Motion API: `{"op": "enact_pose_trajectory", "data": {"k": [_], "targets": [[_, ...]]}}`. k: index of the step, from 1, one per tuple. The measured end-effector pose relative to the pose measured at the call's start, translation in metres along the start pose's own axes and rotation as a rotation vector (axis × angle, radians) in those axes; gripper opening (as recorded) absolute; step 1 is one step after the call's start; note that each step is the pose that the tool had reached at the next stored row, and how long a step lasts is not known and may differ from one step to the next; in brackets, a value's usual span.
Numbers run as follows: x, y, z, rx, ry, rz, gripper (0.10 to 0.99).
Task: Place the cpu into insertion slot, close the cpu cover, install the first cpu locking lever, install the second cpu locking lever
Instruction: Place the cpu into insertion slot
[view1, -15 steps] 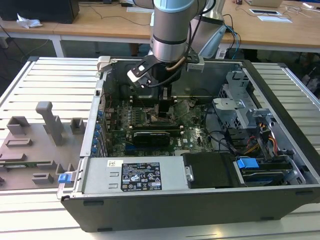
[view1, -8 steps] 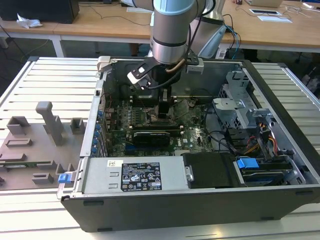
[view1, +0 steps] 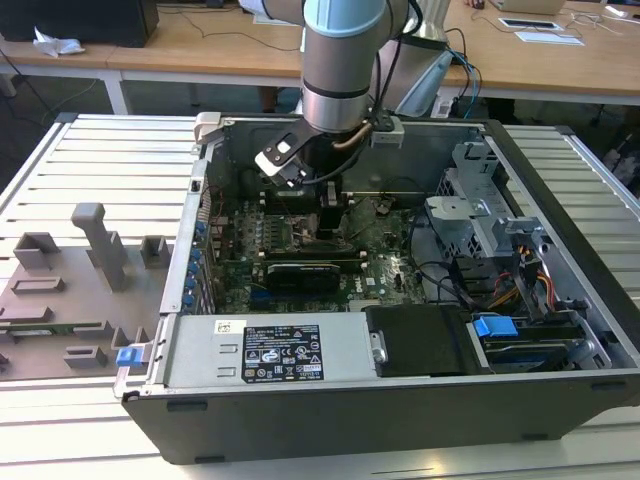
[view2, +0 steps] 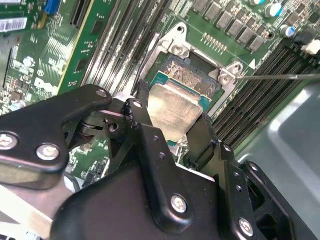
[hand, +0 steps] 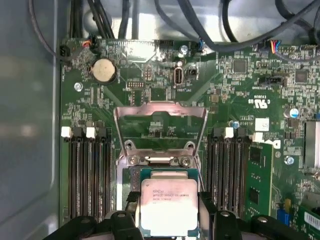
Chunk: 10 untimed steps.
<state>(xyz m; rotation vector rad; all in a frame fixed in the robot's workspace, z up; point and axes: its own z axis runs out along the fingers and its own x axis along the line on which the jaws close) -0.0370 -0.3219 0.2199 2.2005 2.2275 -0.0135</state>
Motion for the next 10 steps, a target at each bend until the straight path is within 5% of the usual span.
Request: {"op": "enact_pose_trajectory", "data": {"k": [10], "targets": [[0.0004, -0.0154, 0.007, 0.0, 0.0, 0.0, 0.545]]}}
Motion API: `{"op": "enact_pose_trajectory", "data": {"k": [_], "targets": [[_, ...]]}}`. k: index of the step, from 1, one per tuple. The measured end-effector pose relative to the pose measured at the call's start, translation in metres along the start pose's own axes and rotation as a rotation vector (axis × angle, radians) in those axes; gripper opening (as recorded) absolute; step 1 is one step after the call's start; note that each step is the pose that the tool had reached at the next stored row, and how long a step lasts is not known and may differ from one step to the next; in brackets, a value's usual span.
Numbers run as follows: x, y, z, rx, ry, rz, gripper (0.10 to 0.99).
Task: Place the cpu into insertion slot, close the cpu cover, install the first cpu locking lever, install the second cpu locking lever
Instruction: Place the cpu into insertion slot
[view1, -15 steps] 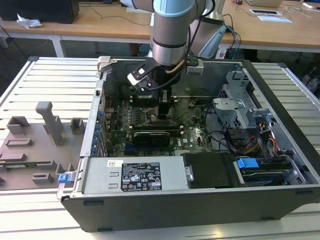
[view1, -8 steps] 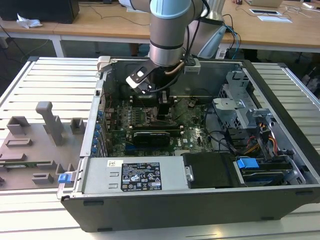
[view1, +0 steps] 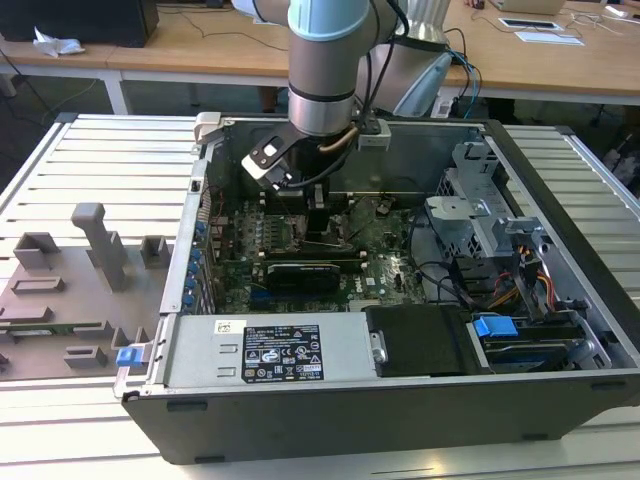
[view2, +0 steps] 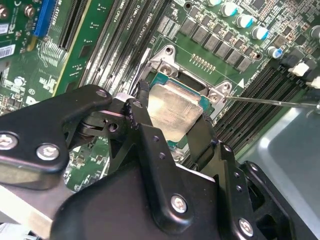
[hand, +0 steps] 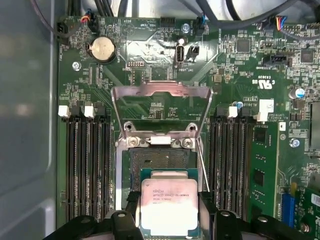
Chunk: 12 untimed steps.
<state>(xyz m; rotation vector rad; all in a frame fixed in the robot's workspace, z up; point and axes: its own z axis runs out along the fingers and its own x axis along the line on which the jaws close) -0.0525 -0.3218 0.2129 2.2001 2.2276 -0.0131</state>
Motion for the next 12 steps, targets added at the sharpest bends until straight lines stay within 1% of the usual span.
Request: {"op": "enact_pose_trajectory", "data": {"k": [3, 5, 8, 12], "targets": [[0.0001, -0.0002, 0.0033, 0.0, 0.0001, 0.0, 0.545], [0.0001, -0.0003, 0.0076, 0.0, 0.0, 0.0, 0.545], [0.0002, -0.0003, 0.0115, 0.0, 0.0, 0.0, 0.545], [0.0023, 0.0003, 0.0123, 0.0, 0.0, -0.001, 0.545]]}}
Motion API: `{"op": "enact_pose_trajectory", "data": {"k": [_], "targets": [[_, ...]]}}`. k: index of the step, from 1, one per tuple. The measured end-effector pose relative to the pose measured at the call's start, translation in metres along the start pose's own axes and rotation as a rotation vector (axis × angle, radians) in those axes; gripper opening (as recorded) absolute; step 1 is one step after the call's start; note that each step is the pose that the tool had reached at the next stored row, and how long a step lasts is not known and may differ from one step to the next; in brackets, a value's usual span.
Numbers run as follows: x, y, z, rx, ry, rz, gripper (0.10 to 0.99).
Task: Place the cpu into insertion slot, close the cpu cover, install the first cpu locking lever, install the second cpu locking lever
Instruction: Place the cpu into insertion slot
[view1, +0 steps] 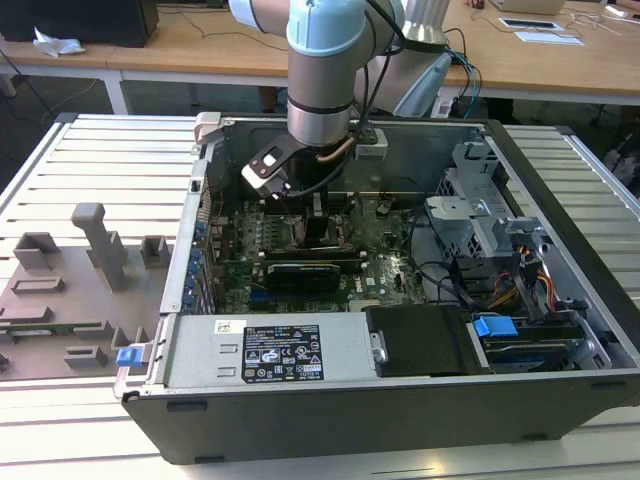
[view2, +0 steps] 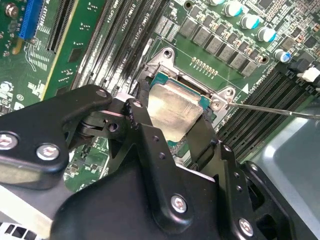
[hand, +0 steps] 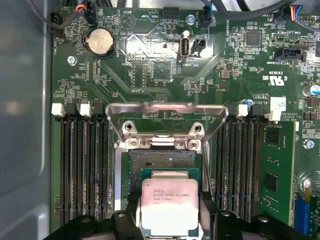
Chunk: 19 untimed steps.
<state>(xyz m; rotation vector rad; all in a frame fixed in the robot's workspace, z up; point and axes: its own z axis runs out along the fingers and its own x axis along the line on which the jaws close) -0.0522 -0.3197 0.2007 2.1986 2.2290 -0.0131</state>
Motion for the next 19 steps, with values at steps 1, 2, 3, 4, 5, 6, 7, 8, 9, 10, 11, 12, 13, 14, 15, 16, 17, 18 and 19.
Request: {"op": "enact_pose_trajectory", "data": {"k": [1, 2, 3, 4, 5, 6, 7, 8, 9, 10, 11, 12, 13, 14, 15, 16, 17, 18, 19], "targets": [[0.0002, 0.0007, 0.0, 0.0, 0.0, 0.0, 0.545], [0.0003, 0.0017, 0.0, 0.0, 0.0, 0.0, 0.545], [0.0003, 0.0035, -0.0001, 0.0, -0.0001, 0.0, 0.545], [0.0002, 0.0046, -0.0001, 0.0, -0.0001, 0.0, 0.545], [0.0003, 0.0071, 0.0, 0.0, 0.0, 0.0, 0.545], [0.0007, 0.0103, 0.0, 0.0, 0.0003, 0.0, 0.545], [0.0013, 0.0108, 0.0, 0.0, 0.0005, 0.0, 0.545], [0.0022, 0.0109, 0.0002, 0.0, 0.0017, 0.0, 0.545], [0.0027, 0.0109, 0.0004, 0.0, 0.0027, 0.0, 0.545], [0.0028, 0.0109, 0.0007, 0.0, 0.0035, 0.0, 0.545], [0.0029, 0.0109, 0.0009, 0.0, 0.0036, 0.0, 0.545], [0.0029, 0.0108, 0.0013, 0.0, 0.0039, 0.0, 0.545], [0.0029, 0.0108, 0.0018, 0.0, 0.0038, 0.0, 0.545], [0.0029, 0.0108, 0.0021, 0.0, 0.0038, 0.0, 0.545], [0.0029, 0.0108, 0.0024, 0.0, 0.0039, 0.0, 0.545], [0.0029, 0.0107, 0.0029, 0.0, 0.004, 0.0, 0.545], [0.0029, 0.0107, 0.0034, 0.0, 0.0039, 0.0, 0.545], [0.0029, 0.0107, 0.0037, 0.0, 0.0039, 0.0, 0.545], [0.003, 0.0107, 0.0039, 0.0, 0.0041, 0.0, 0.545]]}}
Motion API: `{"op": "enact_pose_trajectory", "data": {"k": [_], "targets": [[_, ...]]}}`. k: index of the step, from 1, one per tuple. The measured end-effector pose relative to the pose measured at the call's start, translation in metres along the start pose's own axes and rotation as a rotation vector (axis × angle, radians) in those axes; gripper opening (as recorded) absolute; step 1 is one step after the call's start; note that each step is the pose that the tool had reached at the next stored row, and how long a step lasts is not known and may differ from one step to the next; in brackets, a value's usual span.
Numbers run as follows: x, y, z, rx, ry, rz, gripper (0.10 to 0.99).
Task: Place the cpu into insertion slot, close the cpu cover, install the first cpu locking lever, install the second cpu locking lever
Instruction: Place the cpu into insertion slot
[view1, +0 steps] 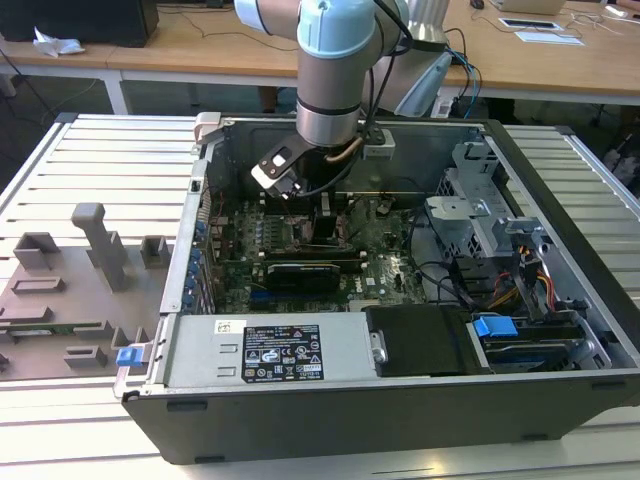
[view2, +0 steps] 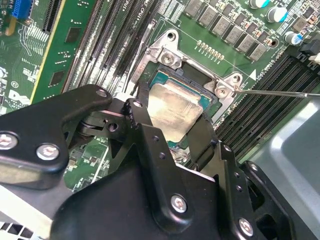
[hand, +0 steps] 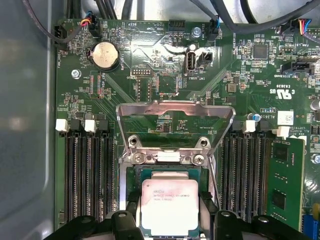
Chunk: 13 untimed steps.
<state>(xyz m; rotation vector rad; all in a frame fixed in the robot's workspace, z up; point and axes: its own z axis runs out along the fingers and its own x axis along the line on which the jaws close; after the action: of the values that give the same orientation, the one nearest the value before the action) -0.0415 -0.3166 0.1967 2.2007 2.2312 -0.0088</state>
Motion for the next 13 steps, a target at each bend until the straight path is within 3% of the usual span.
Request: {"op": "enact_pose_trajectory", "data": {"k": [4, 5, 13], "targets": [[0.0001, 0.0001, 0.0004, -0.001, 0.0009, 0.0, 0.553], [0.0002, 0.0001, 0.0005, -0.001, 0.0008, 0.0, 0.616], [0.0009, -0.0008, -0.003, 0.0, 0.0004, 0.0, 0.616]]}}
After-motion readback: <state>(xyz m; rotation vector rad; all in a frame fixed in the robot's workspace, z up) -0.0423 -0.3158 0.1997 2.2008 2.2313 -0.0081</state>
